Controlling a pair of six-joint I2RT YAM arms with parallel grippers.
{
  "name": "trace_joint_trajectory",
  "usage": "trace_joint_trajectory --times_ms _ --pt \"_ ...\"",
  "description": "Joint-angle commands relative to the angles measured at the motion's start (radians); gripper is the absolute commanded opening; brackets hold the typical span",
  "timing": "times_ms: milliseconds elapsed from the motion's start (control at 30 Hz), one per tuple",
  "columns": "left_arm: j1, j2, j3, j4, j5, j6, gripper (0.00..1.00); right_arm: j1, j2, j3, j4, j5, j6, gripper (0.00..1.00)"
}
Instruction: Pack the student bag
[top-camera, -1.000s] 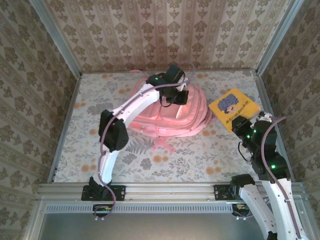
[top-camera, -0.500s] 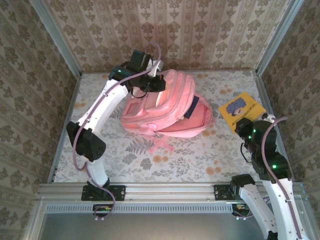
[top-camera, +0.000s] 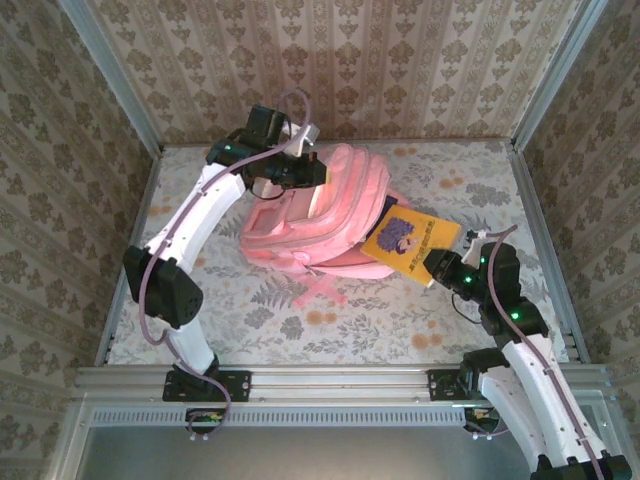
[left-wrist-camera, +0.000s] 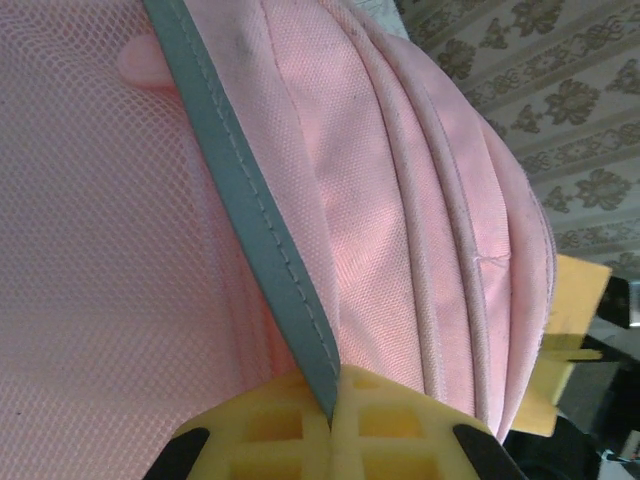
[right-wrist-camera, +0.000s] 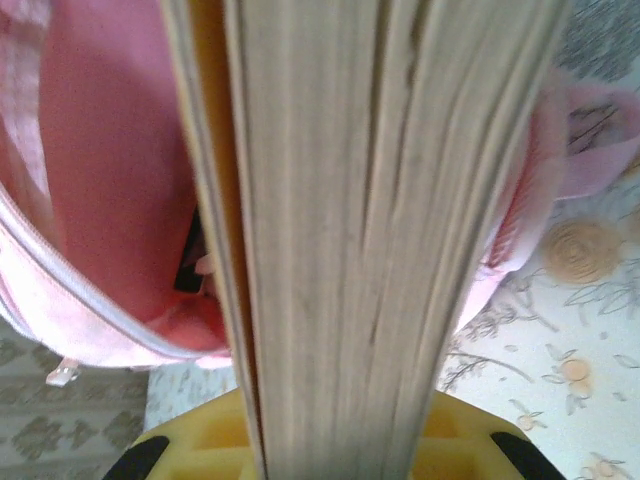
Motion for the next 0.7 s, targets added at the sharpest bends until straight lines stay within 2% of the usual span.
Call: trace_joint_trajectory --times_ms 0,200,333,667 --pt "0.016 -0.094 0.000 0.123 0.123 -0.021 0.00 -0.003 -0.022 0.003 0.189 -0.122 0.019 0.00" --pt "0.028 -0.125 -0.040 0.134 0.146 -0.021 0.00 -0.003 -0.024 -0.017 0.266 -0.151 0.048 0.00" --pt "0.036 -0.150 -0.082 0.177 0.173 -0.036 0.00 -0.003 0.014 -0.058 0.401 -0.175 0.114 0.00" --pt "0.045 -0.175 -0.126 0.274 0.254 -0.069 0.00 0.057 0.384 -0.060 0.815 -0.250 0.253 0.00"
